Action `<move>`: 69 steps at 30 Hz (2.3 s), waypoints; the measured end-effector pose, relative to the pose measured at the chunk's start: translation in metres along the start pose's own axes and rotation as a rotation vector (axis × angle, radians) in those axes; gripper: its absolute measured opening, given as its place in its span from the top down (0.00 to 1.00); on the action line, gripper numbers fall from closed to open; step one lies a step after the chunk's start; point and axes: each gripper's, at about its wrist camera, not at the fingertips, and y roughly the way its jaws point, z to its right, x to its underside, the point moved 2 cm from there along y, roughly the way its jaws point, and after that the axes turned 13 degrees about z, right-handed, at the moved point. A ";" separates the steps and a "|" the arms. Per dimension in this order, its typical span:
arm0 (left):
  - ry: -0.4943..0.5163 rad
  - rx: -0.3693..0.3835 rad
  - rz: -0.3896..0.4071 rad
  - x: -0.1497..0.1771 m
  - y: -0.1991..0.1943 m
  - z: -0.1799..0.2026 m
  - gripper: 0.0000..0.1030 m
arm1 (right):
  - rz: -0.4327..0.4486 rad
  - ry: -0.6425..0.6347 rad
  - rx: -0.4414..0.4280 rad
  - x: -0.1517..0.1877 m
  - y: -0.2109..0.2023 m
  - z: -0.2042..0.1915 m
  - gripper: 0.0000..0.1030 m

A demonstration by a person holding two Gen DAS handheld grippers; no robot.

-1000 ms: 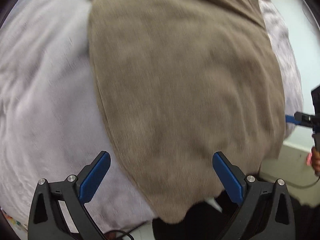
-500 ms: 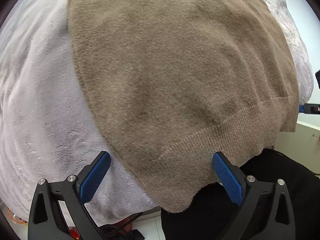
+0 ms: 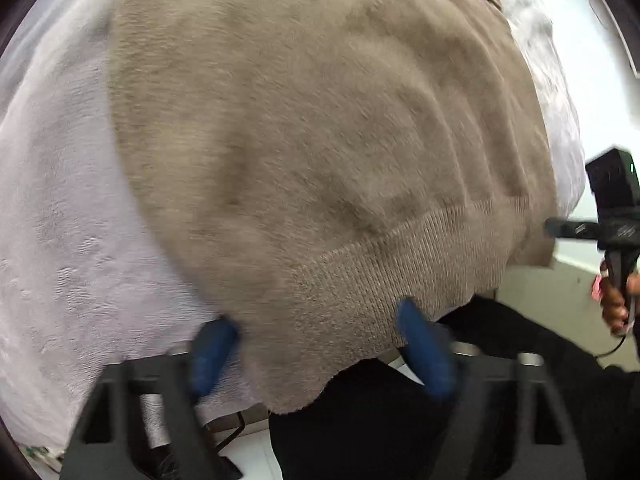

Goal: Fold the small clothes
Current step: 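Lift the hem with both grippers and fold it toward the collar, then open both grippers and release the folded hem onto the sweater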

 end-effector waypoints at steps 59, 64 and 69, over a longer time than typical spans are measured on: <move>0.098 0.125 0.344 -0.316 -0.116 -0.070 0.22 | 0.491 0.048 -0.451 -0.369 -0.065 -0.118 0.47; 0.109 0.110 0.318 -0.330 -0.079 -0.053 0.22 | 0.426 -0.099 -0.167 -0.369 -0.031 -0.132 0.89; -0.013 -0.019 0.485 -0.370 -0.085 -0.068 0.22 | 0.442 -0.185 0.076 -0.382 -0.010 -0.137 0.89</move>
